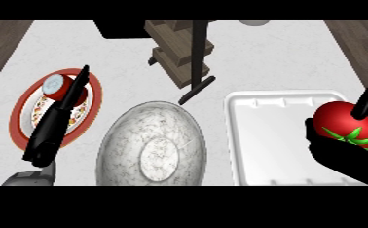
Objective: Pick the tomato from the tray and place it in the tiered basket
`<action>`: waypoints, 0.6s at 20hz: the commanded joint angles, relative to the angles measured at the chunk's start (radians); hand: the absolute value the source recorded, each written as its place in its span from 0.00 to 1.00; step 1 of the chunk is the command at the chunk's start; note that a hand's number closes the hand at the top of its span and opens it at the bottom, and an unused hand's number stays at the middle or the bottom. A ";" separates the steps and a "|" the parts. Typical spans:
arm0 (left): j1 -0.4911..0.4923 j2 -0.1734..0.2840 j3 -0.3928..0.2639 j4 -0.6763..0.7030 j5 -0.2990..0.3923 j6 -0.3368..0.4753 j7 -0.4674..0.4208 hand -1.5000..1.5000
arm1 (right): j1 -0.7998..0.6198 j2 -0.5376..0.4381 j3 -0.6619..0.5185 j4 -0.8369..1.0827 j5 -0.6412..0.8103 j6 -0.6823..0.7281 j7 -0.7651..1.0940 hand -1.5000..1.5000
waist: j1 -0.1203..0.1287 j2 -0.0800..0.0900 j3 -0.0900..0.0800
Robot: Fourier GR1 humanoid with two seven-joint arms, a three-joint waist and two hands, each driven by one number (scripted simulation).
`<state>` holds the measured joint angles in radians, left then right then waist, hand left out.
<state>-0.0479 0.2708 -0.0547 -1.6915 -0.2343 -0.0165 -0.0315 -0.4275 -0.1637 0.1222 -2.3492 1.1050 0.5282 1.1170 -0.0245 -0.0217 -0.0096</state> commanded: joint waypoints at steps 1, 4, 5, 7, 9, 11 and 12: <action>-0.027 0.015 0.007 0.020 0.009 -0.024 0.002 0.50 | -0.214 0.046 0.020 -0.034 0.040 0.200 0.232 1.00 | 0.009 0.002 -0.001; -0.039 -0.010 -0.010 0.038 -0.014 0.001 -0.011 0.50 | -0.390 0.084 -0.042 0.072 0.038 0.209 0.204 1.00 | 0.016 0.005 -0.001; -0.004 -0.010 -0.024 0.005 -0.001 -0.017 -0.001 0.50 | -0.432 0.083 -0.072 0.116 0.044 0.220 0.187 1.00 | 0.031 0.000 -0.001; -0.024 -0.003 -0.008 0.046 -0.014 -0.006 -0.022 0.50 | -0.529 0.141 -0.067 0.175 0.075 0.230 0.200 1.00 | 0.026 0.003 -0.001; -0.042 -0.017 -0.020 0.038 -0.001 -0.017 -0.001 0.50 | -0.622 0.160 -0.120 0.256 0.078 0.229 0.187 1.00 | 0.031 0.002 -0.001; -0.041 -0.015 -0.022 0.035 -0.019 -0.004 -0.016 0.50 | -0.712 0.161 -0.151 0.345 0.104 0.213 0.211 1.00 | 0.044 0.005 0.001; -0.072 -0.012 -0.016 0.046 -0.004 -0.020 0.000 0.50 | -0.753 0.162 -0.158 0.394 0.102 0.215 0.211 1.00 | 0.045 0.006 0.000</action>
<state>-0.0840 0.2596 -0.0713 -1.6577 -0.2426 -0.0273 -0.0400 -0.9997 -0.0300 -0.0083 -2.0924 1.1922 0.6599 1.0997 0.0103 -0.0179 -0.0100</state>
